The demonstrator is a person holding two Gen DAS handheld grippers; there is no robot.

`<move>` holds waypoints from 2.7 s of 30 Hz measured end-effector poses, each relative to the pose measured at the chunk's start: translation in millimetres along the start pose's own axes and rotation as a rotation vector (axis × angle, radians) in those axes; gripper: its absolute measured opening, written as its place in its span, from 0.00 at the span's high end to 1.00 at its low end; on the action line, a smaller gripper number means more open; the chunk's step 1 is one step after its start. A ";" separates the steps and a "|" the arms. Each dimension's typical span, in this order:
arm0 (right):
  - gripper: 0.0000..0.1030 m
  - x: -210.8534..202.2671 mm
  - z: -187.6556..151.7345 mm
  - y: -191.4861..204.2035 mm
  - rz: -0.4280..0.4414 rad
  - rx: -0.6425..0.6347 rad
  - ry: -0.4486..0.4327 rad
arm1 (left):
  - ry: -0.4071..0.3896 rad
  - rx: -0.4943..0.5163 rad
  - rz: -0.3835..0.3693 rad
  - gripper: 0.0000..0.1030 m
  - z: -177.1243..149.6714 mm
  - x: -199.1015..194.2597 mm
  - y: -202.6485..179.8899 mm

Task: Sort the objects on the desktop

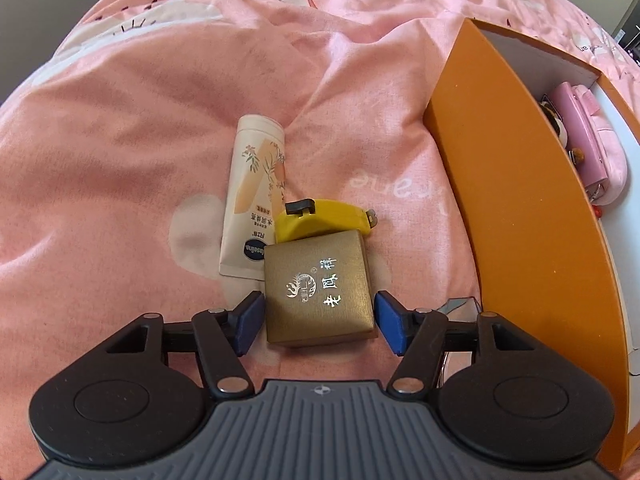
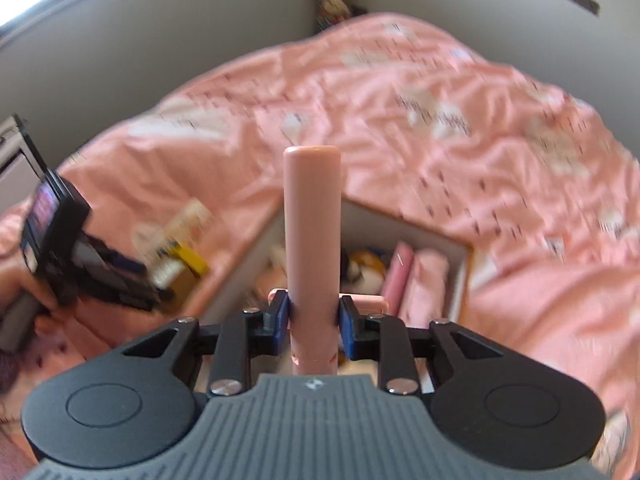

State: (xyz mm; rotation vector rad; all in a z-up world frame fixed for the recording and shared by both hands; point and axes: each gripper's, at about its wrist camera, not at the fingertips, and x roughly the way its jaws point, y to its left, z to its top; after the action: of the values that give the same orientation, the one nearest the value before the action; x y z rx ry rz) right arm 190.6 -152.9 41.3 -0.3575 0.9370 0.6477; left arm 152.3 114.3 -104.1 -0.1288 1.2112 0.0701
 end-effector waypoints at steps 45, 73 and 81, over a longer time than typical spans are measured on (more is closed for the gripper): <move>0.66 103.1 -26.3 7.9 0.376 -0.538 0.544 | -0.200 -0.152 -0.064 0.33 -22.1 -91.3 12.5; 0.70 202.8 -16.0 -45.6 0.245 0.158 0.777 | -0.159 -0.122 -0.068 0.33 -17.4 -80.9 2.7; 1.00 163.9 -11.3 -38.7 0.264 0.140 0.663 | -0.163 -0.116 -0.069 0.33 -19.5 -83.3 1.3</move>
State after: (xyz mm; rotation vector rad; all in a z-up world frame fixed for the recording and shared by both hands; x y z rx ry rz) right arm 278.4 -130.1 -101.0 -0.3305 1.6749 0.7113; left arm 104.8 114.1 -32.9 -0.2617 1.0396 0.0894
